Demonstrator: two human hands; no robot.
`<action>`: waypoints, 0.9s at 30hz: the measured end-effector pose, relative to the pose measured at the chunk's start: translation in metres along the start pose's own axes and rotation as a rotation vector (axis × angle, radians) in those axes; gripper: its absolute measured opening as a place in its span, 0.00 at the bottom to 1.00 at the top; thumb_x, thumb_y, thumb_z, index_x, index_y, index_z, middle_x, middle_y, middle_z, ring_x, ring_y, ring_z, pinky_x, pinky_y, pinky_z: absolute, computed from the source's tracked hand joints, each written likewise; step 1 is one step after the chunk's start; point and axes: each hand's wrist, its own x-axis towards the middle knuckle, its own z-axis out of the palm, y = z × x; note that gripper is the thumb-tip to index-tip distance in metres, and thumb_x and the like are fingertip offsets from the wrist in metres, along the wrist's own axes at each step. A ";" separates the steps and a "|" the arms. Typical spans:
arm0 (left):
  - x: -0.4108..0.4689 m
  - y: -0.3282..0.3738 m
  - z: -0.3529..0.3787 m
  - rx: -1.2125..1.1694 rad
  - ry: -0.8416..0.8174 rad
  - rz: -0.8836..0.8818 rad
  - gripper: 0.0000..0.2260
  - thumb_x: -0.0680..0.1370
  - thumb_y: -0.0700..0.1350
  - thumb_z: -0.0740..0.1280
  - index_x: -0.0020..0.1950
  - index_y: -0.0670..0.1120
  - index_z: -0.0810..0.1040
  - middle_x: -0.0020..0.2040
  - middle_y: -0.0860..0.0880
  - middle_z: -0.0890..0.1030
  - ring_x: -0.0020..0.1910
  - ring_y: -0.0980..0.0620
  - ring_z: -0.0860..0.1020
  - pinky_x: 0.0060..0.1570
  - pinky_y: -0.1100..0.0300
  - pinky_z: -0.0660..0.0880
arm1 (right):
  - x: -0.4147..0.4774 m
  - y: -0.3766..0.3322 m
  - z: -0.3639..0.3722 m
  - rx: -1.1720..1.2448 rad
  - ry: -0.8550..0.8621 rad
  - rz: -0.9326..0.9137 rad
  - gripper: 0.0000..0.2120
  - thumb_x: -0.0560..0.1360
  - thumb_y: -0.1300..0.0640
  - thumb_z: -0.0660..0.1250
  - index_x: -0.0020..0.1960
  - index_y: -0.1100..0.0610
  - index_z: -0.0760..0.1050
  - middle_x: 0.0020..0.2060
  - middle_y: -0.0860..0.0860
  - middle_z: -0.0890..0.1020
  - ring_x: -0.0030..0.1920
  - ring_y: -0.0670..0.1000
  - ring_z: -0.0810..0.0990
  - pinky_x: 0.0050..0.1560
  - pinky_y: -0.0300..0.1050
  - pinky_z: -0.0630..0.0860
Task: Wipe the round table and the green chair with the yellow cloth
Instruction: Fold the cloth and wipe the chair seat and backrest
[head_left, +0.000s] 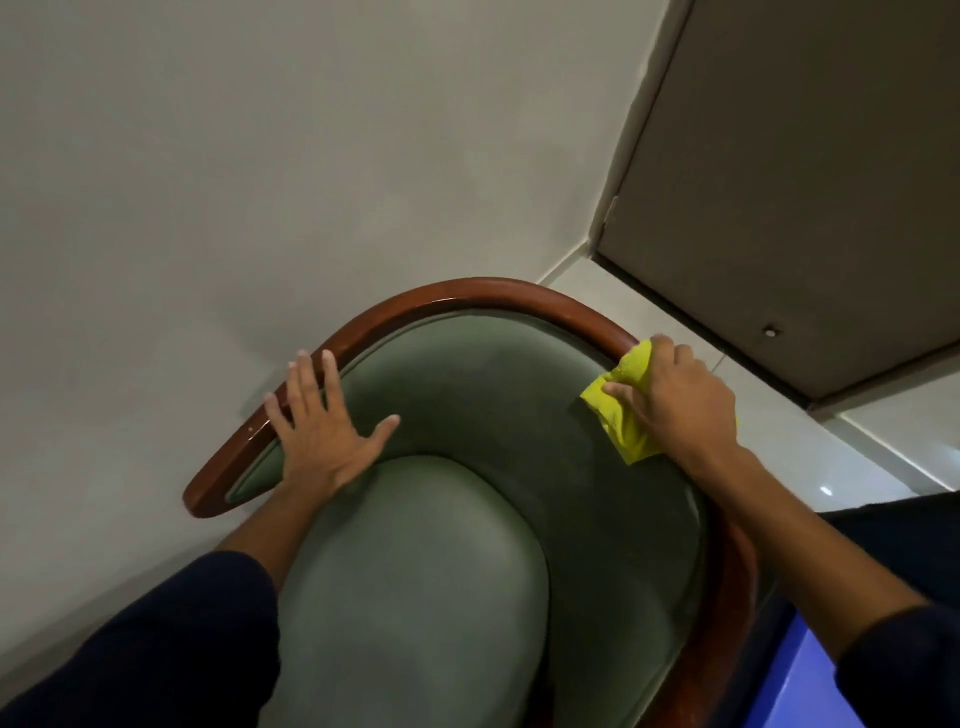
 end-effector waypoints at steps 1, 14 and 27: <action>0.001 -0.001 0.001 -0.011 -0.006 0.001 0.51 0.68 0.79 0.49 0.77 0.50 0.30 0.80 0.41 0.36 0.78 0.42 0.36 0.71 0.37 0.36 | 0.012 -0.009 0.001 -0.023 0.014 -0.041 0.36 0.72 0.35 0.65 0.66 0.62 0.66 0.54 0.62 0.78 0.50 0.65 0.79 0.42 0.54 0.74; 0.006 -0.016 0.008 -0.044 -0.026 0.039 0.53 0.63 0.83 0.43 0.72 0.54 0.22 0.79 0.45 0.31 0.76 0.47 0.30 0.70 0.39 0.32 | 0.096 -0.182 0.058 -0.190 0.134 -0.650 0.27 0.82 0.51 0.49 0.76 0.65 0.54 0.75 0.66 0.61 0.76 0.66 0.59 0.77 0.60 0.50; -0.059 0.010 -0.042 -0.081 -0.214 0.128 0.46 0.72 0.75 0.48 0.80 0.47 0.44 0.81 0.44 0.47 0.80 0.47 0.43 0.76 0.41 0.43 | -0.089 -0.029 0.048 0.010 -0.035 -0.082 0.31 0.81 0.54 0.57 0.78 0.63 0.50 0.76 0.62 0.62 0.73 0.60 0.65 0.74 0.56 0.58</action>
